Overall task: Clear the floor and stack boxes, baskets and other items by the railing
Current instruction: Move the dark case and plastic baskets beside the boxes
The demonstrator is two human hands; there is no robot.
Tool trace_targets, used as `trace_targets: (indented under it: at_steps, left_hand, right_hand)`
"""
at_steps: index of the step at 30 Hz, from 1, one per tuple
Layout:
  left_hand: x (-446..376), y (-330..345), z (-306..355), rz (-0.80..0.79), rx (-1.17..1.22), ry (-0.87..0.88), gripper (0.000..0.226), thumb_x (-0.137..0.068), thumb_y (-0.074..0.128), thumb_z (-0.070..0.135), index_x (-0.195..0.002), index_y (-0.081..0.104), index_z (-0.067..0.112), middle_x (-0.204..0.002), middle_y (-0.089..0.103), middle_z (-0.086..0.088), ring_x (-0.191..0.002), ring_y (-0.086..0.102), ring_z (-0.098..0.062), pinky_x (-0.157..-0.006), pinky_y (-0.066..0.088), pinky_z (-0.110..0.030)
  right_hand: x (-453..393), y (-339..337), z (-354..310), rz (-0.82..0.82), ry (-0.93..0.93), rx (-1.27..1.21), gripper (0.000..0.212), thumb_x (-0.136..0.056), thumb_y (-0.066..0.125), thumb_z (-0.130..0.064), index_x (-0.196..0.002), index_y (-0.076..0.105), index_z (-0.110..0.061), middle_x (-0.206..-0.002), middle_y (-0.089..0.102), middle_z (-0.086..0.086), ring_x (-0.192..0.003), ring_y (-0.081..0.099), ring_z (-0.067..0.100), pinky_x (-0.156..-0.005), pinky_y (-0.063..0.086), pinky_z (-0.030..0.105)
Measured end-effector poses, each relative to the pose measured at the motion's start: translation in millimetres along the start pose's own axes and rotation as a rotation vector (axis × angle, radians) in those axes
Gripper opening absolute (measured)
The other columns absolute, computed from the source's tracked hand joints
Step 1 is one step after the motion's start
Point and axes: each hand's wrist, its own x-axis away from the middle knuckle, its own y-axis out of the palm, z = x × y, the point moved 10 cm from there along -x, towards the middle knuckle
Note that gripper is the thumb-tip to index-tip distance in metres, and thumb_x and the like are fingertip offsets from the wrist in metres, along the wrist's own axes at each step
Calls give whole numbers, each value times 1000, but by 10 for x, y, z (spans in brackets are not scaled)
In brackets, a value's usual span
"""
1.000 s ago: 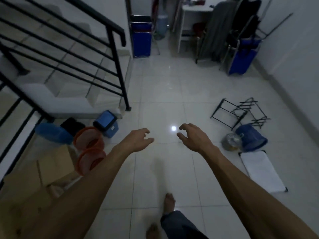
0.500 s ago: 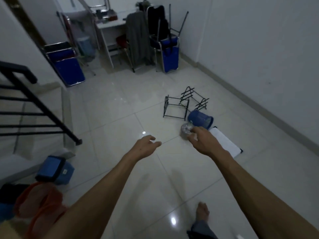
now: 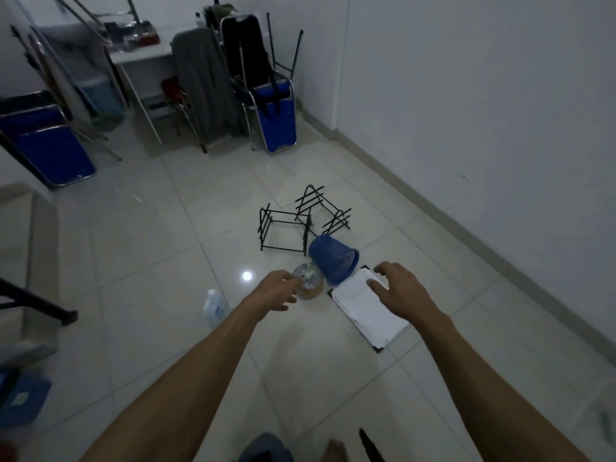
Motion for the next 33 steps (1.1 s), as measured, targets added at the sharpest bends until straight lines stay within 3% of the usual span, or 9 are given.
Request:
trace_targets:
  at_steps: [6, 11, 13, 15, 21, 26, 28, 30, 33]
  left_hand:
    - [-739, 263, 387, -4, 13, -25, 34, -97, 61, 28, -126, 58, 10, -114, 66, -12, -99, 68, -23, -82, 58, -35]
    - [-1486, 349, 685, 13, 153, -80, 11, -98, 58, 14, -99, 63, 5, -98, 65, -18, -79, 63, -22, -63, 53, -26]
    - [-1815, 398, 775, 12, 237, -118, 10, -98, 58, 15, -93, 61, 8, -92, 64, -19, -75, 61, -23, -65, 53, -29]
    - [-2174, 438, 810, 35, 300, -169, 12, -99, 58, 20, -100, 62, 9, -96, 68, -19, -77, 65, -23, -71, 57, -33]
    - [-3259, 776, 662, 44, 506, -333, 27, -97, 58, 20, -118, 61, 3, -100, 70, -14, -75, 67, -16, -64, 57, -26]
    - [-4342, 1174, 60, 147, 686, -479, 27, -96, 63, 22, -115, 65, 3, -93, 71, -14, -65, 68, -15, -61, 59, -27]
    - [-4856, 1330, -229, 169, 604, -468, 21, -95, 64, 20, -108, 66, 3, -88, 70, -11, -63, 65, -13, -62, 58, -28]
    - [-5417, 1457, -496, 175, 415, -391, 11, -95, 61, 20, -92, 66, 10, -85, 68, -7, -68, 63, -14, -72, 59, -34]
    - [-6188, 1688, -878, 158, 142, -294, 18, -94, 60, 27, -77, 57, 21, -93, 70, -13, -83, 65, -25, -77, 55, -37]
  right_hand:
    - [-810, -109, 339, -40, -13, 28, 41, -99, 57, -38, -133, 53, -15, -132, 58, 7, -115, 56, 20, -95, 45, 32]
    - [-1670, -43, 451, -98, -56, 72, 42, -99, 57, -37, -135, 53, -17, -134, 56, 5, -118, 55, 20, -98, 43, 30]
    - [-2030, 28, 508, -140, -66, 90, 41, -99, 56, -37, -135, 52, -17, -133, 56, 5, -117, 54, 19, -97, 43, 30]
    - [-2367, 127, 582, -203, -52, 113, 41, -99, 56, -37, -135, 52, -17, -133, 55, 5, -118, 53, 20, -97, 44, 31]
    - [-3382, 674, 967, -330, -48, 154, 38, -98, 59, -32, -130, 55, -12, -126, 58, 6, -114, 55, 20, -91, 45, 30]
    - [-4264, 1650, 1556, -349, -41, 120, 35, -99, 58, -28, -129, 55, -10, -124, 58, 10, -110, 56, 24, -88, 49, 35]
    - [-4572, 2086, 1842, -302, -66, 165, 36, -98, 57, -27, -130, 54, -11, -121, 59, 10, -105, 58, 23, -82, 52, 38]
    - [-4833, 2496, 2148, -250, -82, 252, 37, -97, 58, -26, -130, 52, -11, -114, 59, 9, -96, 59, 23, -73, 53, 38]
    - [-5159, 3112, 2599, -207, -136, 344, 42, -92, 65, -19, -131, 52, -7, -112, 61, 12, -88, 60, 25, -64, 49, 35]
